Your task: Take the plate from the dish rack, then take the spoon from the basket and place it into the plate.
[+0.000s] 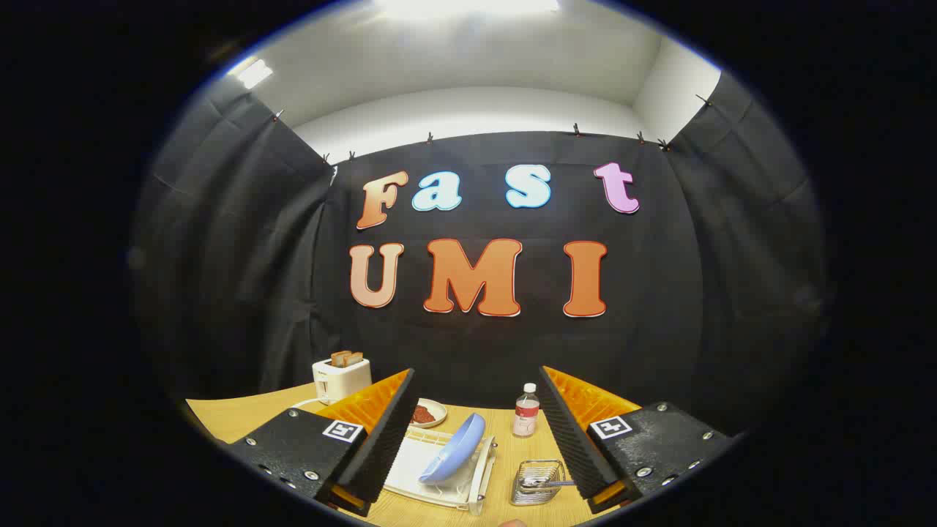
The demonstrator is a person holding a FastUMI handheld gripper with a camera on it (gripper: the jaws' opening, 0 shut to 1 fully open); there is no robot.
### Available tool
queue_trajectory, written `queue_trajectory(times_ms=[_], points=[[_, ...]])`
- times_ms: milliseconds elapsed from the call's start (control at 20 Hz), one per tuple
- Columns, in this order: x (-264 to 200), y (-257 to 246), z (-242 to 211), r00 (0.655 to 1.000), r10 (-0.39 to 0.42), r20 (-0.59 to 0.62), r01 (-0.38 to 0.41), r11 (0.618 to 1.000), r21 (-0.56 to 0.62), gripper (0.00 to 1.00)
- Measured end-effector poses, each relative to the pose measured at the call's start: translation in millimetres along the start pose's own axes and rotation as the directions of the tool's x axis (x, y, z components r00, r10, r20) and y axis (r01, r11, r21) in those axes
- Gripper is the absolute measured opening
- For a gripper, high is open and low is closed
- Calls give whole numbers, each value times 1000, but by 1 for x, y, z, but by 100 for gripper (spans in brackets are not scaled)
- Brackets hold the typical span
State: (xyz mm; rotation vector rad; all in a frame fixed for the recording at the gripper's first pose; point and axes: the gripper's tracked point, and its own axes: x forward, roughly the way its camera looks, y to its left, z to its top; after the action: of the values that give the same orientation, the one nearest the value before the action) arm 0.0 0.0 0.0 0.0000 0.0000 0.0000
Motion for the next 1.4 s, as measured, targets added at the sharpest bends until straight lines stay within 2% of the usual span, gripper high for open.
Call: queue_trajectory(times_ms=[800, 1200, 1300, 1400], points=[[-2, -13, 10, 1000, -10, -4, 10, 1000, 1, 97], [29, -7, -32, 987, 31, -160, -25, 999, 37, 97], [42, -2, -46, 972, 61, -228, -47, 997, 65, 97], [54, 3, -66, 941, 93, -325, -62, 993, 104, 97]])
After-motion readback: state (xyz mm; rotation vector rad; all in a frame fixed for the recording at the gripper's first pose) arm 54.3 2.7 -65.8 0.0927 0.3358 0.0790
